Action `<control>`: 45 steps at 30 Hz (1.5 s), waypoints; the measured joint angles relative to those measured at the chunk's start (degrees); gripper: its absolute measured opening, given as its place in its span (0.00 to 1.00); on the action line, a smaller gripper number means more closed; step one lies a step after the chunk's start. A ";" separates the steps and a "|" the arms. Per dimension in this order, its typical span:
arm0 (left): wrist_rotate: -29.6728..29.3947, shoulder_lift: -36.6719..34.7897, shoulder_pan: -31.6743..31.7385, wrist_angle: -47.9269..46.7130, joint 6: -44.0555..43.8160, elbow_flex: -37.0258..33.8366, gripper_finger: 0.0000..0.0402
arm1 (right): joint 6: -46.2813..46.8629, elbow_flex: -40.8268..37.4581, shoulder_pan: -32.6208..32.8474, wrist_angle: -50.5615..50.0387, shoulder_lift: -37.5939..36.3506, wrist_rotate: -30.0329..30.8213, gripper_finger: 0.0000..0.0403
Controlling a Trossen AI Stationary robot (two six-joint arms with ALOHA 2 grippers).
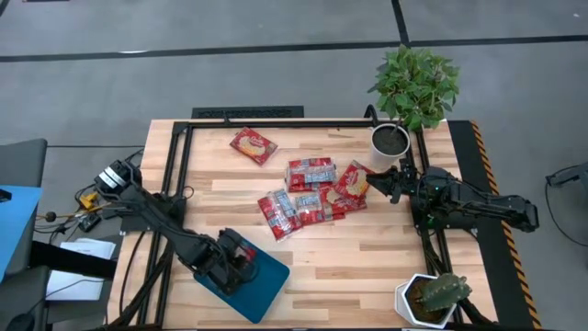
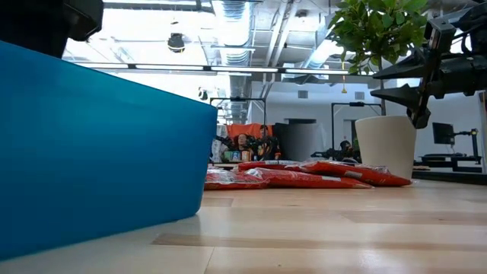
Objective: Sort popcorn bags into baskets
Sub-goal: Put the red popcorn bag into the blue bin
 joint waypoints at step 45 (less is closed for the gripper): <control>4.04 8.48 72.14 15.39 85.51 3.52 0.56 | -1.49 0.00 0.00 0.00 0.00 0.07 0.45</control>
